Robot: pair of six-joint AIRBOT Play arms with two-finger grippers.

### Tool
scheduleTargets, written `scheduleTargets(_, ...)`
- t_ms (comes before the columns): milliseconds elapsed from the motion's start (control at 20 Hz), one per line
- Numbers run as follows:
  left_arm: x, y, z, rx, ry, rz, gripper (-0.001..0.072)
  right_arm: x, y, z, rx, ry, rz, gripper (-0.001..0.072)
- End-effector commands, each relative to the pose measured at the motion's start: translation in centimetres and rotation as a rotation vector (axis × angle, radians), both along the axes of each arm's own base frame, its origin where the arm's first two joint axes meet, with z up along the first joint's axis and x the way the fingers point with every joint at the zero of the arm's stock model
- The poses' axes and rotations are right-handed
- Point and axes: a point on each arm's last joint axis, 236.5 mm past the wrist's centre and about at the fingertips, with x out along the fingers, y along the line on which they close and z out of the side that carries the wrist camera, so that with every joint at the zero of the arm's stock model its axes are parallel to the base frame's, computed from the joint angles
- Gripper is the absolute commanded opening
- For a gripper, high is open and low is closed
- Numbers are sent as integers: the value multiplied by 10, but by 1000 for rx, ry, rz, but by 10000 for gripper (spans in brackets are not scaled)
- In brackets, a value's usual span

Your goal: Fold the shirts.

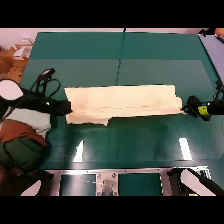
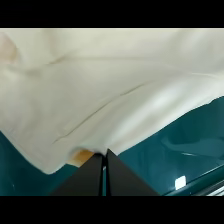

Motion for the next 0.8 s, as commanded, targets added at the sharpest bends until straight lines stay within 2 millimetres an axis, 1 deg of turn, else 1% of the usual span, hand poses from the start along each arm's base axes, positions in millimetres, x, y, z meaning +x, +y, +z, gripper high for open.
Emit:
scheduleTargets(0, 52, -5, 16, 13, -85, -21, 25, 48, 6, 19, -24, -66, 56, 9)
scheduleTargets(100, 87, -3, 10, 48, -99, -25, 25, 81, 11, 17, -15, -82, 74, 9)
scheduleTargets(200, 119, -1, -2, 85, -100, -31, 25, 111, 13, 5, -10, -71, 90, 9)
scheduleTargets(250, 137, -1, -11, 103, -100, -29, 25, 123, 13, -5, 0, -55, 87, 10)
scheduleTargets(400, 188, -3, -38, 120, -132, -11, 28, 159, 8, -48, 25, -10, 79, 12)
scheduleTargets(450, 207, -4, -45, 120, -172, -5, 106, 176, 4, -59, 33, -29, 54, 62)
scheduleTargets(500, 225, -6, -50, 108, -216, 19, 389, 194, 2, -67, 51, -63, 19, 221)
scheduleTargets(550, 240, -7, -50, 91, -259, 53, 517, 207, -2, -70, 56, -87, 5, 353)
scheduleTargets(600, 249, -5, -47, 92, -295, 72, 502, 217, -11, -65, 50, -108, -2, 429)
scheduleTargets(650, 255, 1, -40, 89, -320, 90, 502, 225, -21, -53, 38, -137, -3, 433)
scheduleTargets(700, 257, 10, -32, 95, -318, 97, 502, 228, -32, -36, 12, -173, 39, 432)
scheduleTargets(750, 254, 19, -27, 93, -287, 106, 502, 224, -41, -22, -7, -185, 93, 432)
